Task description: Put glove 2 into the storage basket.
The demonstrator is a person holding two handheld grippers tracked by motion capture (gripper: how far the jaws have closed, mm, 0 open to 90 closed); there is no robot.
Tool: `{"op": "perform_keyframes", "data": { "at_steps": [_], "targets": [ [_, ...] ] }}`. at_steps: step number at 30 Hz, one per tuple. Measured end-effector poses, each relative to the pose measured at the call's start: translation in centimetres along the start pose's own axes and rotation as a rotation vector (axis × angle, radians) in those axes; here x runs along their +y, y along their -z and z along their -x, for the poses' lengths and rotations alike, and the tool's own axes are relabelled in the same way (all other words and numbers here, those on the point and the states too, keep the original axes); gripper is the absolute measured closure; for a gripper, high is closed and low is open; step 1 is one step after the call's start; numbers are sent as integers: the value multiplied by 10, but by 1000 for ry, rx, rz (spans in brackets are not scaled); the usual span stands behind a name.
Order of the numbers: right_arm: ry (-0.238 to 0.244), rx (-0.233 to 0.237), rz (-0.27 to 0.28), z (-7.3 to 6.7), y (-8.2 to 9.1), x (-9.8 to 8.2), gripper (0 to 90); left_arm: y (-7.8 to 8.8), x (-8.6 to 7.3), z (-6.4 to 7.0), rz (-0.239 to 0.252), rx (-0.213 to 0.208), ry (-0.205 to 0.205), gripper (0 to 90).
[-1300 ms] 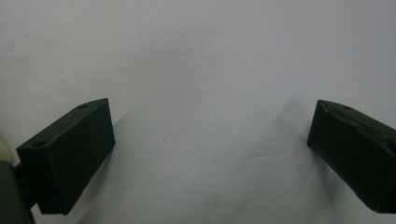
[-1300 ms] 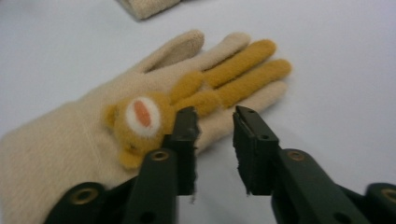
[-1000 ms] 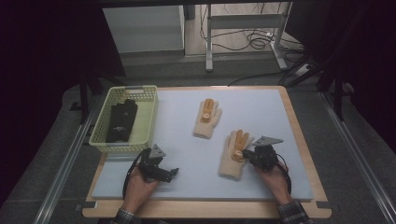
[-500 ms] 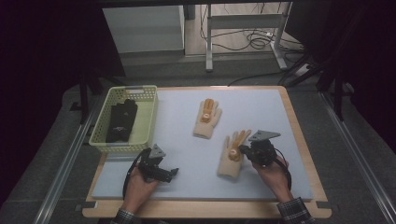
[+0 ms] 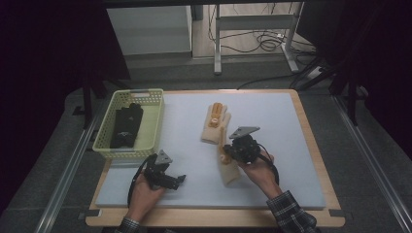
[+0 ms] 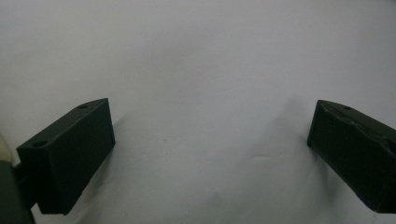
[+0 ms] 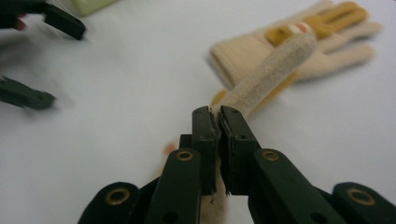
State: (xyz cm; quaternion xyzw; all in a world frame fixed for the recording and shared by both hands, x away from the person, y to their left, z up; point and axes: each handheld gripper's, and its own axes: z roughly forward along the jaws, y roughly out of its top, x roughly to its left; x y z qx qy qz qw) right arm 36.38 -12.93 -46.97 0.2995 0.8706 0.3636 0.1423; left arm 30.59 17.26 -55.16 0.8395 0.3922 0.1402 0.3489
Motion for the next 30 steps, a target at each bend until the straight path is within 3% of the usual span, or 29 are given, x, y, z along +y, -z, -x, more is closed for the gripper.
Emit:
{"op": "perform_keyframes", "data": {
  "at_steps": [3,4,9,13,17,21,25,28,30],
  "targets": [
    [5,29,8,-5,-5,5,814,0,0,0,0,0,0,7],
    [12,59,7,-13,-10,12,799,0,0,0,0,0,0,7],
    [41,98,23,-27,-15,24,735,0,0,0,-1,-1,0,7],
    [76,82,25,-32,-14,29,713,0,0,0,-1,-2,0,7],
    [37,58,11,-18,-20,14,698,0,0,0,0,-1,1,7],
    [16,72,20,-12,-28,3,653,0,0,0,0,-1,1,7],
    [18,111,29,-16,-41,-3,568,0,0,0,-2,-1,-1,7],
    [54,136,18,-29,-58,-5,421,0,0,0,-1,-1,-1,7],
    [70,134,15,-32,-66,-6,397,0,0,0,-2,-1,-1,7]
  ]
}}
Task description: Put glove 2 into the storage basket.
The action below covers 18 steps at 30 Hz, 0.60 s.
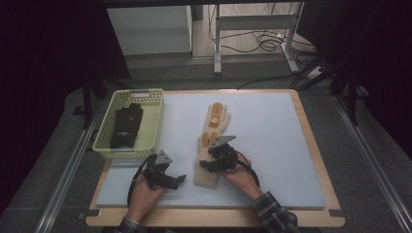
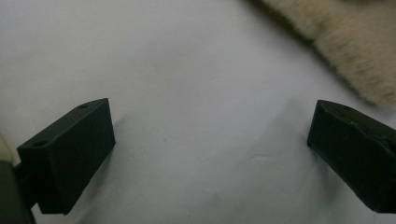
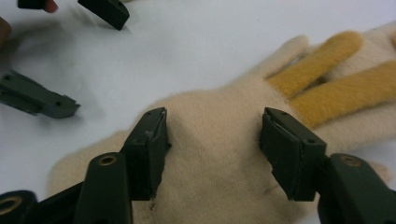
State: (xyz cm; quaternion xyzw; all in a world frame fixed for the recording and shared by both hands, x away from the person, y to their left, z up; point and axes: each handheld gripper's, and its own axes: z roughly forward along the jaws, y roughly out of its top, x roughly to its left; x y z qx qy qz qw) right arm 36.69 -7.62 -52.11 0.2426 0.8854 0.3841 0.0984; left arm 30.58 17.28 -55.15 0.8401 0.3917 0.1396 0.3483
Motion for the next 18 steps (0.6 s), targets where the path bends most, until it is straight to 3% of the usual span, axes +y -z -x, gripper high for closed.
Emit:
{"op": "perform_keyframes", "data": {
  "at_steps": [3,5,11,12,13,14,15,18],
  "targets": [
    [5,11,-1,1,-6,-2,394,0,0,0,0,-1,3,8],
    [-24,40,-5,2,-10,-7,488,0,0,0,-1,0,2,8],
    [4,21,-24,-6,-1,-6,585,0,0,0,-1,0,0,7],
    [3,30,-2,-11,8,-6,654,0,0,0,1,0,4,7],
    [3,30,-2,-11,8,-6,654,0,0,0,1,0,4,7],
    [-4,65,6,-17,18,-6,645,0,0,0,1,0,4,7],
    [2,72,-10,-20,20,-7,583,0,0,0,1,0,4,7],
    [37,52,-41,-27,18,-13,455,0,0,0,1,0,4,7]
  ]
}}
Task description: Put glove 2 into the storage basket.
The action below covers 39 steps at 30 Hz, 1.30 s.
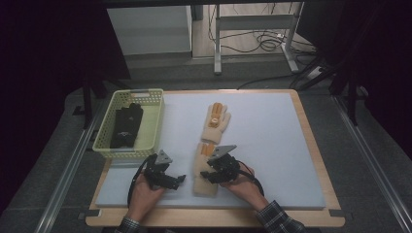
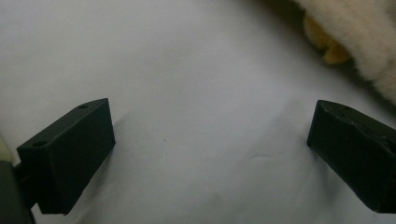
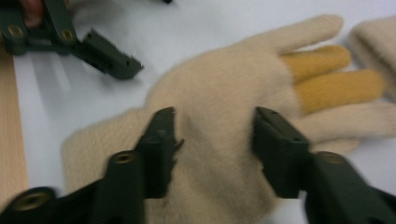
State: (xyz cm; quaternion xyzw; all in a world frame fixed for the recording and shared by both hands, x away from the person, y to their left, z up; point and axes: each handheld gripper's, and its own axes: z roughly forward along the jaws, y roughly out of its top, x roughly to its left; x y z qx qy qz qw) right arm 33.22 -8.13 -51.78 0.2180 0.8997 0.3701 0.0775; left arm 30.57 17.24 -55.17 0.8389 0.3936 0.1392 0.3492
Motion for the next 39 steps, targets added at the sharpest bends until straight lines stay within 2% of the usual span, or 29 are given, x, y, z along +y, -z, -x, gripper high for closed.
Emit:
{"op": "perform_keyframes", "data": {
  "at_steps": [2,7,10,11,12,13,18,19,22,23,26,27,32,39],
  "targets": [
    [-3,6,-5,1,-1,-1,438,0,0,0,0,0,0,7],
    [-43,11,42,16,4,3,408,0,0,0,0,0,-1,7],
    [-55,-24,63,30,5,7,405,0,0,0,-3,0,-6,7],
    [-55,-24,63,30,5,7,405,0,0,0,-3,0,-6,7],
    [-73,-44,66,39,4,9,405,0,0,0,-3,0,-5,7],
    [-73,-44,66,39,4,9,405,0,0,0,-3,0,-5,7],
    [-103,-115,75,68,-4,16,419,0,0,0,-2,-1,-3,7],
    [-103,-115,75,68,-4,16,419,0,0,0,-2,-1,-3,7],
    [-111,-155,80,84,-8,23,428,0,0,0,-2,-1,-3,7],
    [-111,-155,80,84,-8,23,428,0,0,0,-2,-1,-3,7],
    [-123,-183,92,99,-10,33,465,0,0,0,-3,0,-4,7],
    [-123,-183,92,99,-10,33,465,0,0,0,-3,0,-4,7],
    [-133,-222,96,117,-16,43,476,0,0,0,-3,-1,-3,7],
    [-176,-244,96,142,-36,52,400,0,0,-1,-5,-2,-5,7]
  ]
}}
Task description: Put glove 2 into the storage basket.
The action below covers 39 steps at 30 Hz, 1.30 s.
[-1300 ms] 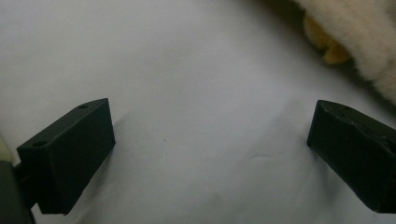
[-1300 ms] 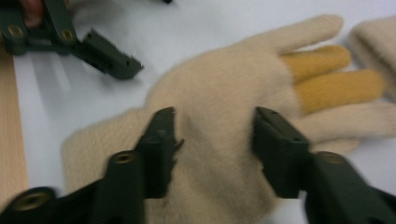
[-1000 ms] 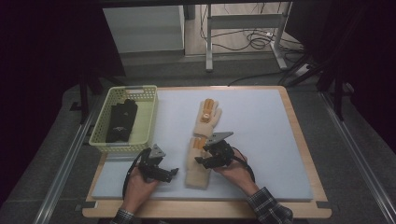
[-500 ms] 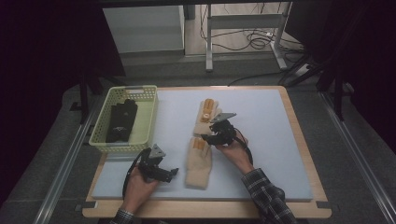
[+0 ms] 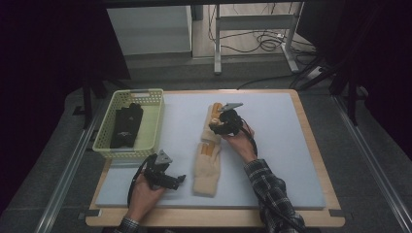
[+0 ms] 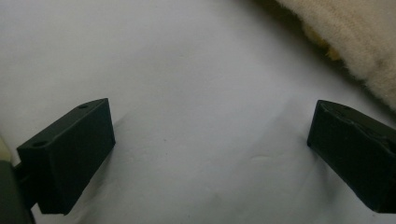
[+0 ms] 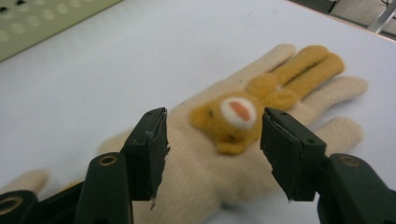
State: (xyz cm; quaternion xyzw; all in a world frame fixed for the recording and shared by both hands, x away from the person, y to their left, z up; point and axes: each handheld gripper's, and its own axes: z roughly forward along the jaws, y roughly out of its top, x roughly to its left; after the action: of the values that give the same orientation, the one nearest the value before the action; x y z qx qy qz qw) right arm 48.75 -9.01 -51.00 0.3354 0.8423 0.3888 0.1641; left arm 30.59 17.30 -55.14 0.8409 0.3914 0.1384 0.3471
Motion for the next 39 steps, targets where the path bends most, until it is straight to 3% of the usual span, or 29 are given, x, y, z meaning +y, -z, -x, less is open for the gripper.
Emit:
{"op": "perform_keyframes", "data": {
  "at_steps": [10,12,13,14,15,17,22,27,39],
  "targets": [
    [14,-30,-26,10,-31,-4,395,0,0,0,1,-1,2,7],
    [23,-32,-19,10,-34,-5,430,0,0,0,2,-1,2,7],
    [27,-30,-14,9,-34,-6,504,0,0,0,2,-1,2,7],
    [27,-30,-14,9,-34,-6,504,0,0,0,2,-1,2,7],
    [30,-37,-18,7,-33,-5,560,0,0,0,1,-1,1,7],
    [28,-41,-17,7,-33,-5,584,0,0,0,1,-1,1,7],
    [35,-52,-17,6,-26,-2,603,0,0,0,-1,0,-1,7],
    [30,-45,16,8,-11,5,606,0,0,0,-2,0,-2,7],
    [37,15,77,-1,39,19,605,0,0,0,-4,0,-6,7]
  ]
}}
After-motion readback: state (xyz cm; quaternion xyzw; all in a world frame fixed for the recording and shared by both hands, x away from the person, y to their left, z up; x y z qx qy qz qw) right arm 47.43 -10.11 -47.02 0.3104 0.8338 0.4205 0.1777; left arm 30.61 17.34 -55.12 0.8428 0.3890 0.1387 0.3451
